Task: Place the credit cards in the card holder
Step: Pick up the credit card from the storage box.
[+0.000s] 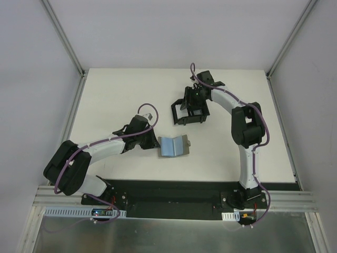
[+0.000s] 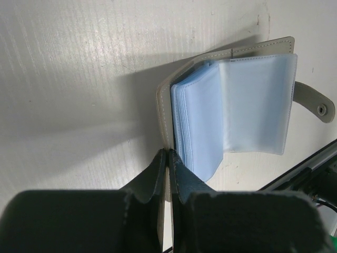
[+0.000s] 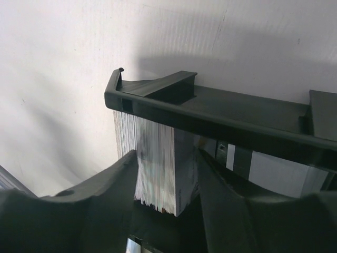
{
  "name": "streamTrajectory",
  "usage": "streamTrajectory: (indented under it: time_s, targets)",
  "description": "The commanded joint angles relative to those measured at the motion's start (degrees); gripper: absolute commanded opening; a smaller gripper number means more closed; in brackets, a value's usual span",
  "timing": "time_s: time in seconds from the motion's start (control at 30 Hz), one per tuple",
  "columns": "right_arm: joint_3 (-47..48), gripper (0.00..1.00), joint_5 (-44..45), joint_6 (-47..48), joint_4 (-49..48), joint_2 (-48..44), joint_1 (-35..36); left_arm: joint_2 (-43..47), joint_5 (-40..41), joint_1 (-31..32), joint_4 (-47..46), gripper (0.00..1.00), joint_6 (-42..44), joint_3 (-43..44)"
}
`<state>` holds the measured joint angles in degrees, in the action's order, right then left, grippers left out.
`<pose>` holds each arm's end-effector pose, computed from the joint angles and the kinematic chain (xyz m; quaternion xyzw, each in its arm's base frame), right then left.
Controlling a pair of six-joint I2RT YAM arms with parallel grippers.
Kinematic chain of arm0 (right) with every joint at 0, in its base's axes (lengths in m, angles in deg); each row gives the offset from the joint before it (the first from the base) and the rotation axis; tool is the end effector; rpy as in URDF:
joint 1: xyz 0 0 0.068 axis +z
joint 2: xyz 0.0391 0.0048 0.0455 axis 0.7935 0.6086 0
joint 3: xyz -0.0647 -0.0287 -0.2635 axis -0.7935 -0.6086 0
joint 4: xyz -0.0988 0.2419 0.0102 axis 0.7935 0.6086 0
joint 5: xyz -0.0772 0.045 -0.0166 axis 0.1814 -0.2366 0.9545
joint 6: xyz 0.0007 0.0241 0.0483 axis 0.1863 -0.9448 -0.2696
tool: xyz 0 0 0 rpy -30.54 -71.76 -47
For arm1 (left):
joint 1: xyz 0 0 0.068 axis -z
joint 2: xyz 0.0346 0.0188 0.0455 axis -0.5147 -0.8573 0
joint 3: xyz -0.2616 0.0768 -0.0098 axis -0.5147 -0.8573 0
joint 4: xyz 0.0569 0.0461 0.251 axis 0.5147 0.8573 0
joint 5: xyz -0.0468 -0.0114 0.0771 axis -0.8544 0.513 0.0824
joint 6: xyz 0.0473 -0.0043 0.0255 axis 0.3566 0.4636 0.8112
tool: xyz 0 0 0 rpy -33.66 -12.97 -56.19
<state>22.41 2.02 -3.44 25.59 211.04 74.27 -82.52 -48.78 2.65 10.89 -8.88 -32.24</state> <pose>0.4444 0.1926 0.1992 -0.1977 0.9059 0.2607 0.2688 0.2254 -0.1596 0.1755 0.0019 0.9029 -0.3326 0.2723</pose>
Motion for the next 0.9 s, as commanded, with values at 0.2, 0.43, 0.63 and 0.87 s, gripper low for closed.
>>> streamTrajectory:
  time_s: [0.2,0.43,0.63,0.87]
  targets:
    - [1.8,0.38,-2.1,0.8,0.4,-3.0,0.0,-0.7,-1.2,-0.6,-0.1,0.00,1.1,1.9]
    - [1.9,0.27,-2.4,0.6,0.8,-3.7,0.0,-0.9,-1.1,-0.6,-0.1,0.00,1.1,1.8]
    - [2.2,0.21,-2.6,0.6,1.0,-3.8,0.0,-1.2,-1.4,-0.6,-0.1,0.00,1.2,1.9]
    - [1.8,0.16,-2.1,0.8,1.1,-5.0,-0.1,-1.2,-1.5,-0.6,-0.1,0.00,1.1,1.8]
